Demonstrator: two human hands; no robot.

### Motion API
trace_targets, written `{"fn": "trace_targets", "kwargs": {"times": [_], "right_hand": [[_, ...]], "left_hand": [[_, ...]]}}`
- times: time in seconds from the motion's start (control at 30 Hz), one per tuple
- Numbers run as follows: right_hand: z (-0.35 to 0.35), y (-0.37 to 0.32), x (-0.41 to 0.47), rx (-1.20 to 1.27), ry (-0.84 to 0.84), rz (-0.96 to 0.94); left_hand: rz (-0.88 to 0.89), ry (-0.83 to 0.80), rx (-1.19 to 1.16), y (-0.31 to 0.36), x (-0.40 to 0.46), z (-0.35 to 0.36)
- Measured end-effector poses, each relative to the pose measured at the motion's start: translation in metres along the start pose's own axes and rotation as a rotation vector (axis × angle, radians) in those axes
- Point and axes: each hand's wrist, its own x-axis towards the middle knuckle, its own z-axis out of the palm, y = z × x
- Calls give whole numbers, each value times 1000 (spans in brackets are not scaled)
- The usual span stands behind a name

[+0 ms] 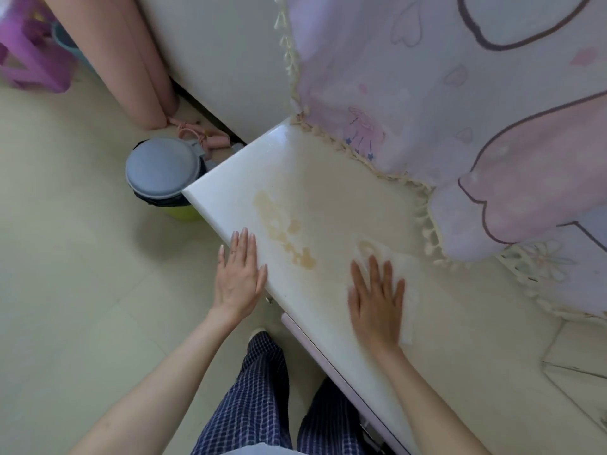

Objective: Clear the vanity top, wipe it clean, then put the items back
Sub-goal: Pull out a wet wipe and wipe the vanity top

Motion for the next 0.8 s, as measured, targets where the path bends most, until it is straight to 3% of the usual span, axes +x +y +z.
{"fn": "trace_targets", "kwargs": {"times": [0.17,0.37,0.57,0.8], "right_hand": [[5,-53,-26,17,-56,-162],[8,-127,60,108,-96,-351],[-1,-85,128,77,-58,-252],[0,-42,47,61,-70,-286]], "left_hand": [[5,-21,-3,-22,21,-5],[13,-33,-22,-25,20,-4],[6,-51,-3,-26,20,-11],[-5,-47,37,-32,27,-19]]}}
